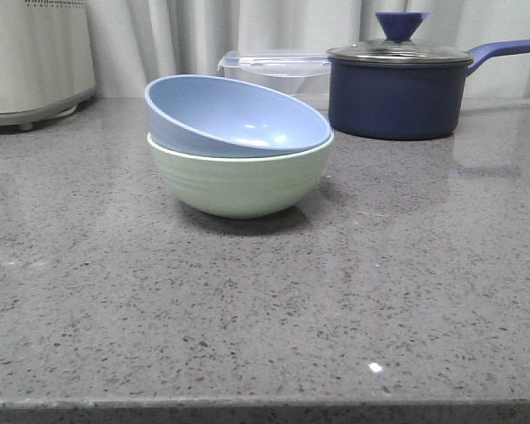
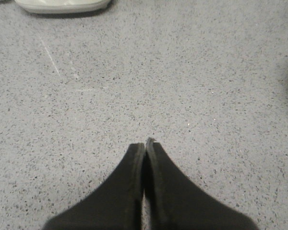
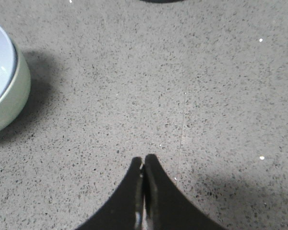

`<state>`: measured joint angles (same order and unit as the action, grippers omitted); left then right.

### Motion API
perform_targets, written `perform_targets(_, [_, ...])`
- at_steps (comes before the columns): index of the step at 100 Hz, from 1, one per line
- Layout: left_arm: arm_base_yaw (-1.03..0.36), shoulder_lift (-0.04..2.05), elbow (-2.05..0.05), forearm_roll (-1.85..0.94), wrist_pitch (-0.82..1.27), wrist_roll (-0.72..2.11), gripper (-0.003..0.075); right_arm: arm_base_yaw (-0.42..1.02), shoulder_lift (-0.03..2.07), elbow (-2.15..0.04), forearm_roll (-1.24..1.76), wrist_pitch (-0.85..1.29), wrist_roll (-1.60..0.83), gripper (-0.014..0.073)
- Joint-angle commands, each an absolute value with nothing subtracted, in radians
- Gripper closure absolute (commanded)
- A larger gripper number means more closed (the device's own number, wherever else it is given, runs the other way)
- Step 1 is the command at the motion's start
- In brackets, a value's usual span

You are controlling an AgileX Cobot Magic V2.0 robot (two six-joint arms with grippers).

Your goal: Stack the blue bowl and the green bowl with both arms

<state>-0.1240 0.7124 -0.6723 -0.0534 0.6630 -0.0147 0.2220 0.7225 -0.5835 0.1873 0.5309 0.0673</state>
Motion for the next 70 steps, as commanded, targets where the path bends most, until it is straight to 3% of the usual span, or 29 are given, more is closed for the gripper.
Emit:
perform_targets(1, [-0.123,0.637,-0.647,-0.056,0.550,-0.021,0.0741,0.215,0.662,-0.566,0.178,0.433,0.061,0.0674])
perform_targets(30, [-0.123,0.457,-0.511,-0.056,0.504,-0.021,0.0741,0.215,0.505,-0.471,0.176,0.406,0.061,0.0674])
perform_targets(70, [-0.123,0.447,-0.502,-0.056,0.506,-0.021,0.0741,0.215,0.499,-0.470,0.176,0.410,0.061,0.0674])
